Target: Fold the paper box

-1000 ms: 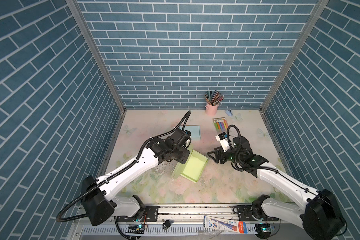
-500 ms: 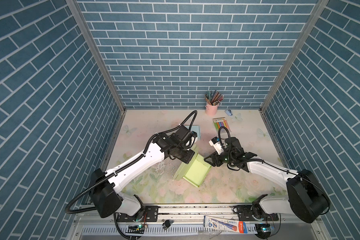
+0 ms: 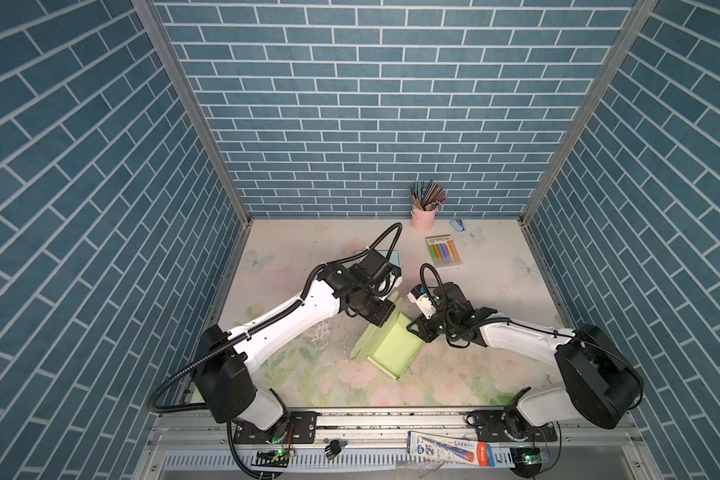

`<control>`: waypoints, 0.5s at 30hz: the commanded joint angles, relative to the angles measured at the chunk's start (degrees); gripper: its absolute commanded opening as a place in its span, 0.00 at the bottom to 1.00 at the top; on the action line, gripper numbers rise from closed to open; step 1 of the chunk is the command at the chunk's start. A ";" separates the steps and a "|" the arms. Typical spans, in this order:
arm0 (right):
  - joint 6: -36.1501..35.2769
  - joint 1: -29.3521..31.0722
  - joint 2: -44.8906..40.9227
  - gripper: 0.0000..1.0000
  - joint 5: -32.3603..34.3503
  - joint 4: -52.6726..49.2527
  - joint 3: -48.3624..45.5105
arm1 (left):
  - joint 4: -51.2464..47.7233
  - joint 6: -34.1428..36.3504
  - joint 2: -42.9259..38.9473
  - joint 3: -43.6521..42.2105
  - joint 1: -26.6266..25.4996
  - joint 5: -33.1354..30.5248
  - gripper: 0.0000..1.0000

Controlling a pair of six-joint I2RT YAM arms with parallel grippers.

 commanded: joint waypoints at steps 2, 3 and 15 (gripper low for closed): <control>-1.43 2.88 0.76 0.22 8.49 -2.13 0.60 | -0.55 1.54 1.57 2.57 0.06 0.76 0.00; -1.33 3.40 0.56 0.20 9.36 -2.17 0.36 | -0.57 1.58 1.84 2.69 0.10 0.93 0.00; -0.62 6.30 0.23 0.07 20.12 -1.55 -2.03 | 0.91 0.27 4.22 3.40 0.25 3.73 0.00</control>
